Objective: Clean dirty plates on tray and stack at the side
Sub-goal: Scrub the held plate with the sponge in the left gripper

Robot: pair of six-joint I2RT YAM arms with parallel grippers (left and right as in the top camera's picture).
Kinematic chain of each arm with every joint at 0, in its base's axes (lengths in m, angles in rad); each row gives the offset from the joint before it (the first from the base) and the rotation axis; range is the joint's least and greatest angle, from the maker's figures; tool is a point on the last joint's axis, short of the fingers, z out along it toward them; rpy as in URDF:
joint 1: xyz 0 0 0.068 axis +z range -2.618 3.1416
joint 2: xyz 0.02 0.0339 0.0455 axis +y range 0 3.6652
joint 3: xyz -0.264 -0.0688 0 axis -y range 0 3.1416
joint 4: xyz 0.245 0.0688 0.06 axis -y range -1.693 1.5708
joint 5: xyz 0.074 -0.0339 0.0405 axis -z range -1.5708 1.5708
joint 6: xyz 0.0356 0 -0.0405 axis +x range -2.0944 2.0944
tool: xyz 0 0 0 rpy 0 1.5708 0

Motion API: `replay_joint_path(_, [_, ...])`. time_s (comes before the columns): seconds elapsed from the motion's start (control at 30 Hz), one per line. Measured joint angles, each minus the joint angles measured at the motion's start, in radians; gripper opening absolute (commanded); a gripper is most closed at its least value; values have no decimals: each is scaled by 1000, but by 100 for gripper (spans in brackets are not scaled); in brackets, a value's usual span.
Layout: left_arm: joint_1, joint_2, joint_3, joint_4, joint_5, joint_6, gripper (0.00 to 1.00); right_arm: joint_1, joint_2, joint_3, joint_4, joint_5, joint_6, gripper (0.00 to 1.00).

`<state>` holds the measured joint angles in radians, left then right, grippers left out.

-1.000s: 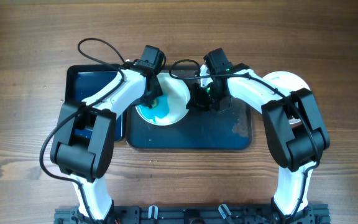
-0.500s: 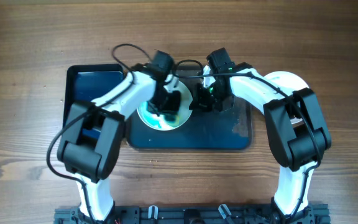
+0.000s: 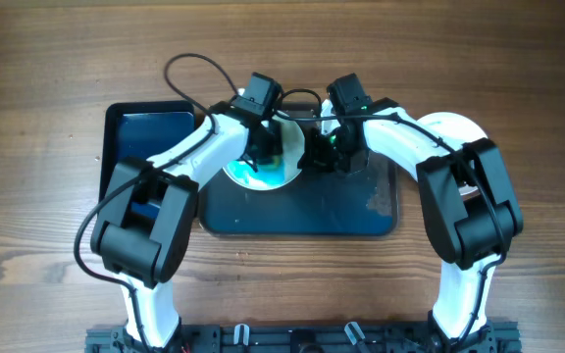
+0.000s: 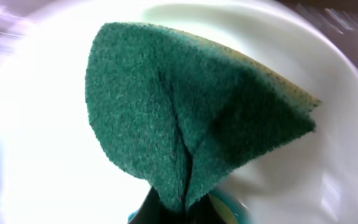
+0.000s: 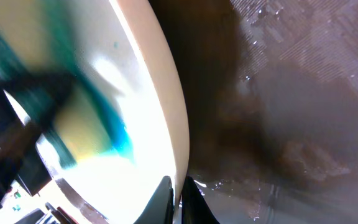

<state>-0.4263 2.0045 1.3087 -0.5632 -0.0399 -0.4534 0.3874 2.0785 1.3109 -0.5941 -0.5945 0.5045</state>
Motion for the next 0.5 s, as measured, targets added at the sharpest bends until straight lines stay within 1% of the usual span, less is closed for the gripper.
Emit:
replay_joint_path(0.13, [21, 0, 1, -56, -177, -108, 4, 5, 0, 0, 0, -2, 0, 4])
replay_joint_path(0.23, [18, 0, 4, -125, -227, -149, 4, 16, 0, 0, -3, -8, 0, 4])
replay_joint_path(0.33, [15, -1, 10, -201, -224, -147, 4, 18, 0, 0, -5, -12, -1, 4])
replay_joint_path(0.37, [14, -2, 11, -218, -209, -129, 4, 18, 0, 0, -10, -13, -1, 4])
replay_joint_path(0.43, [18, -2, 16, -232, -143, -41, 4, 17, 0, 0, -21, -15, -2, 4])
replay_joint_path(0.5, [32, -6, 18, -248, -27, 92, 4, 13, 0, 0, -28, -15, -4, 4])
